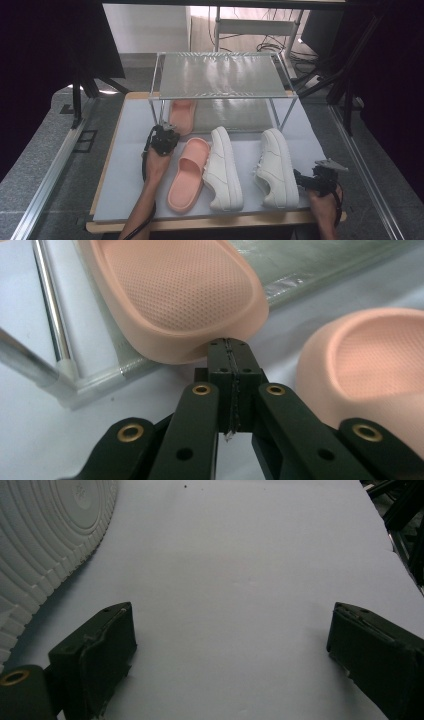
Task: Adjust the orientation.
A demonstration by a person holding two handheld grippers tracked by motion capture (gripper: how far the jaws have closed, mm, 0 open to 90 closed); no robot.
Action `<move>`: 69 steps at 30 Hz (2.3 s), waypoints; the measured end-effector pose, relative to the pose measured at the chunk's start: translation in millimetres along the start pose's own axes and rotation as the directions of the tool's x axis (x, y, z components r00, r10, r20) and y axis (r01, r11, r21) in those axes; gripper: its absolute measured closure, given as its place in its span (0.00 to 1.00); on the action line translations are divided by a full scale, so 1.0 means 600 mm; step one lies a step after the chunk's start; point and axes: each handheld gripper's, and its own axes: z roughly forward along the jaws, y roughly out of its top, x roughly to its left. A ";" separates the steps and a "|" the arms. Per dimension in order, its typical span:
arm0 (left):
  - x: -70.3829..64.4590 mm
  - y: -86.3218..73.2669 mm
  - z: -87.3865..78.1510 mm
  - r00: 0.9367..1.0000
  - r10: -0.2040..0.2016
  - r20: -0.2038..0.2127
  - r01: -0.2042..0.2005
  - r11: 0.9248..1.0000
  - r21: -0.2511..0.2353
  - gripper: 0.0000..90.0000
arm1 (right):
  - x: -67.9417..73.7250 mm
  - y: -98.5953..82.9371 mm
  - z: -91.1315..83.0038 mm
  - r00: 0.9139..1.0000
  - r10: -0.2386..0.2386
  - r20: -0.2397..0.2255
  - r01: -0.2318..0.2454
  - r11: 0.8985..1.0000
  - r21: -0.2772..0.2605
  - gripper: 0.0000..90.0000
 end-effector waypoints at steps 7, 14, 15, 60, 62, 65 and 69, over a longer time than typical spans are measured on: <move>0.006 0.009 0.016 1.000 -0.006 -0.004 0.006 1.000 0.002 0.99 | 0.000 0.000 0.000 1.000 -0.001 0.000 0.001 1.000 -0.001 0.06; 0.009 0.014 0.033 1.000 -0.025 -0.007 0.025 1.000 0.003 0.99 | 0.000 0.000 0.000 1.000 -0.001 0.000 0.001 1.000 -0.001 0.06; 0.010 0.014 0.034 0.999 -0.033 -0.003 0.033 0.999 -0.002 0.99 | 0.000 0.000 0.000 1.000 0.000 0.000 0.000 1.000 -0.001 0.06; -0.015 -0.077 -0.167 0.993 -0.018 0.116 0.027 0.997 -0.071 0.76 | 0.000 0.000 0.000 1.000 0.002 0.000 -0.002 1.000 -0.001 0.06; -0.021 -0.082 -0.174 0.992 -0.013 0.125 0.022 0.997 -0.070 0.76 | 0.000 0.000 0.000 1.000 0.002 0.000 -0.002 1.000 0.000 0.06; -0.029 -0.089 -0.182 0.990 -0.005 0.138 0.015 0.997 -0.071 0.76 | 0.000 0.000 0.000 1.000 0.001 0.000 -0.001 1.000 -0.001 0.06; -0.038 -0.096 -0.187 0.987 -0.009 0.161 0.021 0.997 -0.077 0.75 | 0.000 0.000 0.000 1.000 0.001 0.000 -0.001 1.000 -0.001 0.06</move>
